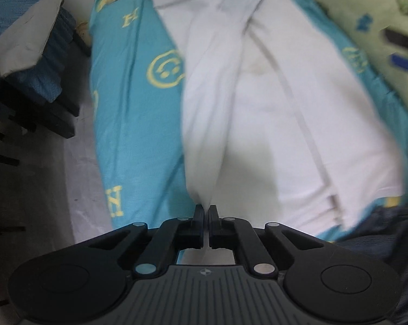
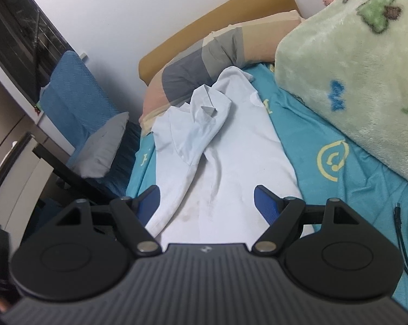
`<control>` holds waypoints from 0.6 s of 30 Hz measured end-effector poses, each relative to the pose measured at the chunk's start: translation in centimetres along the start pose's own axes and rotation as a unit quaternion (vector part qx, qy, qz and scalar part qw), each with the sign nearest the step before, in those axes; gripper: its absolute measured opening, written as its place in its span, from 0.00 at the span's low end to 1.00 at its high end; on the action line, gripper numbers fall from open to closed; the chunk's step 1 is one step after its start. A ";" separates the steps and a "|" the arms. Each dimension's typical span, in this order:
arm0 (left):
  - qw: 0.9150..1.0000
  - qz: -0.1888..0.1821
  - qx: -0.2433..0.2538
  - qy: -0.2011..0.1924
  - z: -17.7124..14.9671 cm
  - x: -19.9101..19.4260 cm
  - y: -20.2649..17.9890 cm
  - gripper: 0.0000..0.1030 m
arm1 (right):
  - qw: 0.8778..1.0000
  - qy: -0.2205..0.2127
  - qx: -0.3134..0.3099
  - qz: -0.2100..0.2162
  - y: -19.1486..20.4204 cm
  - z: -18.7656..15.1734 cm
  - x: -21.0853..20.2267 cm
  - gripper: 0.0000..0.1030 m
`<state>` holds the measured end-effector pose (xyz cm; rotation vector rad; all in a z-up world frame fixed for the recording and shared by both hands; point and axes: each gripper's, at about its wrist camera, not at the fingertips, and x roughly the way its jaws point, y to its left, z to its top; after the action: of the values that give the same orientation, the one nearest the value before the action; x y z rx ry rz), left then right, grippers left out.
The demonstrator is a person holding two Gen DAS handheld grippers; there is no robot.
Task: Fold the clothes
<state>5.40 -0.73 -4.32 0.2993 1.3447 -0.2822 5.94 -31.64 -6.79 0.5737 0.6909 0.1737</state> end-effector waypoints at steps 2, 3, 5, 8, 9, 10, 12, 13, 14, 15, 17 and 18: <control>1.000 -0.016 -0.005 -0.005 0.6 -1.2 -1.6 0.03 | 1.000 0.003 0.002 0.000 -0.1 -0.1 0.2 0.76; 1.000 -0.027 -0.011 -0.004 0.9 -1.6 -2.4 0.03 | 1.000 0.005 0.004 0.000 -0.2 -0.1 0.3 0.76; 0.999 -0.049 -0.023 -0.002 1.6 -2.2 -3.9 0.02 | 1.000 0.007 0.014 0.000 -0.6 0.0 0.2 0.76; 0.996 -0.080 -0.043 0.003 2.3 -2.0 -6.2 0.02 | 0.999 0.003 0.037 0.002 -1.5 0.2 0.0 0.76; 0.995 -0.090 -0.052 0.005 2.5 -1.8 -6.8 0.02 | 0.999 0.002 0.045 0.003 -1.8 0.3 -0.1 0.76; 0.993 -0.100 -0.058 0.007 2.6 -1.5 -7.5 0.02 | 0.999 0.002 0.053 0.003 -2.2 0.4 -0.2 0.76; 0.991 -0.119 -0.065 0.012 2.8 -0.8 -8.5 0.02 | 0.998 0.004 0.069 0.004 -2.8 0.5 -0.2 0.76; 0.990 -0.123 -0.067 0.014 2.8 -0.5 -9.1 0.02 | 0.997 0.005 0.076 0.005 -3.1 0.5 -0.2 0.76; 0.990 -0.126 -0.068 0.017 2.9 0.0 -9.6 0.02 | 0.997 0.006 0.082 0.005 -3.3 0.5 -0.2 0.76; 0.989 -0.128 -0.071 0.020 2.9 0.5 -9.9 0.02 | 0.996 0.008 0.087 0.006 -3.5 0.5 -0.2 0.76; 0.987 -0.137 -0.079 0.026 2.8 2.1 -9.9 0.02 | 0.996 0.007 0.094 0.009 -3.8 0.7 -0.2 0.76; 0.986 -0.143 -0.083 0.027 2.5 2.9 -9.5 0.02 | 0.995 0.006 0.096 0.011 -3.9 0.8 -0.2 0.76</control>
<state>4.79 -10.59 -7.14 -0.0272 1.4564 -0.4006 6.14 -35.31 -8.38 0.7642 0.7169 0.1317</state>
